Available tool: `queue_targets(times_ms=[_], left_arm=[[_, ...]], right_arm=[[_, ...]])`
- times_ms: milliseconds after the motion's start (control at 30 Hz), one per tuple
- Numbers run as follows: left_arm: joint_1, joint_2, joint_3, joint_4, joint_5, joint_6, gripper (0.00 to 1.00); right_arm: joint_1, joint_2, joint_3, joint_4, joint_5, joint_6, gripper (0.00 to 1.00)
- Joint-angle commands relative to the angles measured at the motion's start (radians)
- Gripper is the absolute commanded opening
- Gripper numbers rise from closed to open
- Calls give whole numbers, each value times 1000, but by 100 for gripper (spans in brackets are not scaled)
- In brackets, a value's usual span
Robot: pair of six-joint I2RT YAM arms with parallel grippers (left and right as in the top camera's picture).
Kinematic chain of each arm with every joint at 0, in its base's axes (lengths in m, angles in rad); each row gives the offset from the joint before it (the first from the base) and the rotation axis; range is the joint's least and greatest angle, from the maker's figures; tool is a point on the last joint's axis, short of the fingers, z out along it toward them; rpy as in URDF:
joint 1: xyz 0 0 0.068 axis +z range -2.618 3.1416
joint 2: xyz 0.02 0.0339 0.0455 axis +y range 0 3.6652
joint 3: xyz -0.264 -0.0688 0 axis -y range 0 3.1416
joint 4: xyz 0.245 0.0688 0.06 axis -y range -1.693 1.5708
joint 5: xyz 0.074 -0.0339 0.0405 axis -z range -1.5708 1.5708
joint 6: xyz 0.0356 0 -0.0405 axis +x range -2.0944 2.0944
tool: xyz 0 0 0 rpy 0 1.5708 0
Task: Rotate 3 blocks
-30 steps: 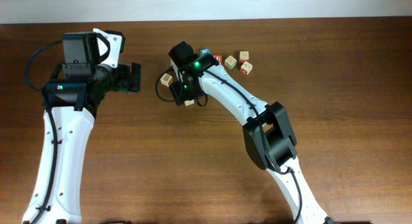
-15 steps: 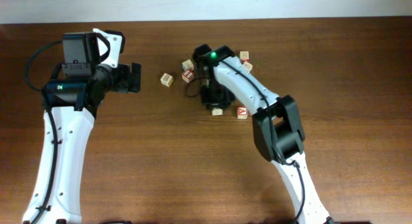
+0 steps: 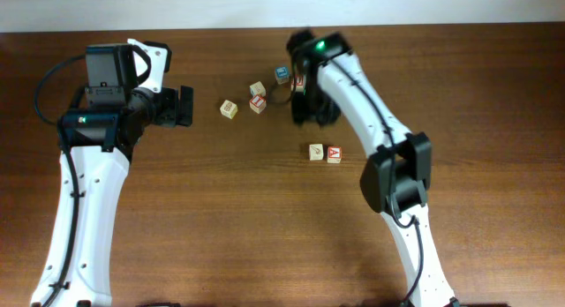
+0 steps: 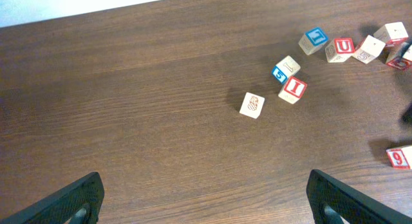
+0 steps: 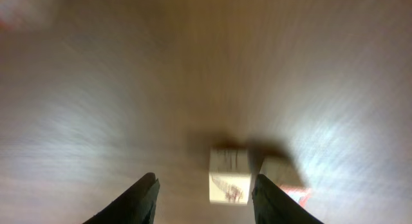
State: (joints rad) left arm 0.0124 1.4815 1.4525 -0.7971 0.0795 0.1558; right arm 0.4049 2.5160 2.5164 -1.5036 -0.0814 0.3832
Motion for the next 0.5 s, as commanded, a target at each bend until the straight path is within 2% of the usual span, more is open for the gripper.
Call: queue_targets(times_ms=[0, 33, 67, 200, 267, 367, 467], left_arm=[[-3, 3, 21, 2, 11, -8, 99], [-3, 3, 21, 2, 11, -8, 99], [-3, 3, 21, 2, 11, -8, 99], [-3, 3, 21, 2, 11, -8, 99], [-3, 3, 21, 2, 11, -8, 99], [-3, 3, 21, 2, 10, -8, 99], [-3, 3, 21, 2, 11, -8, 99]], right_arm=[[-87, -26, 53, 105, 95, -205, 55], [-125, -2, 31, 205, 94, -367, 59], [-141, 10, 2, 257, 93, -414, 62], [-177, 26, -187, 484, 90, -549, 63], [-177, 26, -233, 517, 81, -552, 61], [-176, 26, -243, 508, 48, -547, 40], [-177, 26, -243, 459, 71, -448, 29]])
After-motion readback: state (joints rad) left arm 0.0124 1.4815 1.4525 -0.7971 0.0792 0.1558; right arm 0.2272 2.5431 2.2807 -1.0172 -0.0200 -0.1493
